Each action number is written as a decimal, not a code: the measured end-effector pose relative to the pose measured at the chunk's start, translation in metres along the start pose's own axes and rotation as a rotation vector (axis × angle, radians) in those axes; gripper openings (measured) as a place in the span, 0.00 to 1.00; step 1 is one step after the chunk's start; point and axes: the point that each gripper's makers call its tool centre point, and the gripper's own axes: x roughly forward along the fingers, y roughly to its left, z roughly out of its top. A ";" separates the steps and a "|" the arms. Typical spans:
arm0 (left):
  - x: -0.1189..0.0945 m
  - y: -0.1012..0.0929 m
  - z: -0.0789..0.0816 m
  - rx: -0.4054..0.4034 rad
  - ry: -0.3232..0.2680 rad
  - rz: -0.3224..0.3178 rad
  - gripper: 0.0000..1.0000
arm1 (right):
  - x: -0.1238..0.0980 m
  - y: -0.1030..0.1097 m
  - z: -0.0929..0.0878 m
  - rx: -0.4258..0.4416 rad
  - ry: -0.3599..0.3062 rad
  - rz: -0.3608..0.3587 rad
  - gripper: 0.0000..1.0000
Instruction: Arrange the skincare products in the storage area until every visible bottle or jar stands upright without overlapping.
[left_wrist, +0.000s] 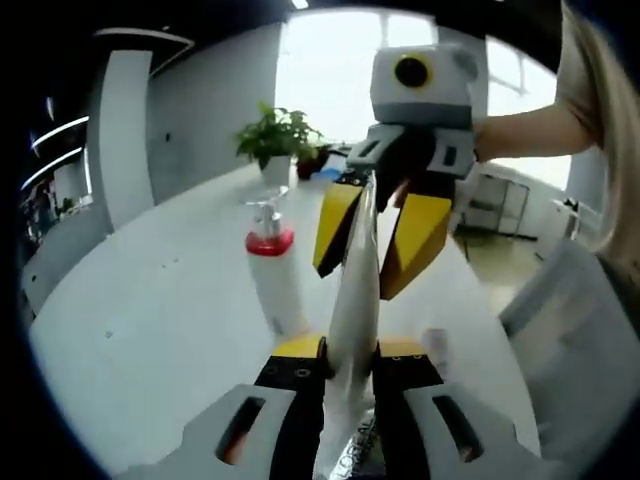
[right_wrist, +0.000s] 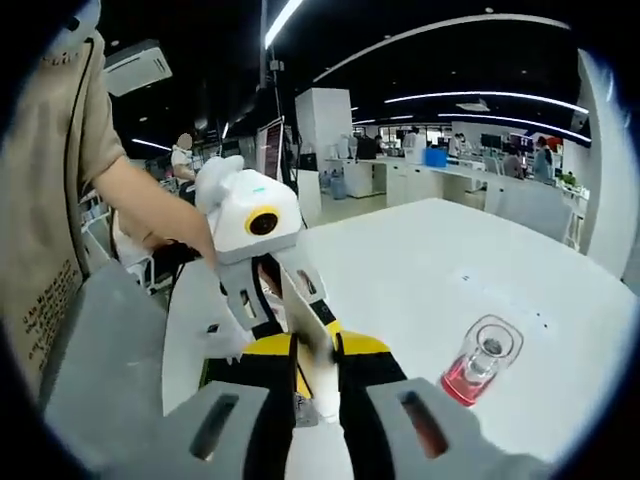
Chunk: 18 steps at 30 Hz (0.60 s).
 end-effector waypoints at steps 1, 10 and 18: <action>0.000 0.000 0.000 -0.001 0.000 0.000 0.13 | 0.000 -0.001 -0.001 0.001 0.002 -0.001 0.14; 0.005 0.003 0.001 0.010 -0.017 0.004 0.13 | -0.001 -0.007 -0.002 0.012 0.000 -0.023 0.16; 0.005 0.005 0.002 0.027 -0.027 0.005 0.13 | 0.001 -0.010 -0.002 0.034 -0.020 -0.057 0.19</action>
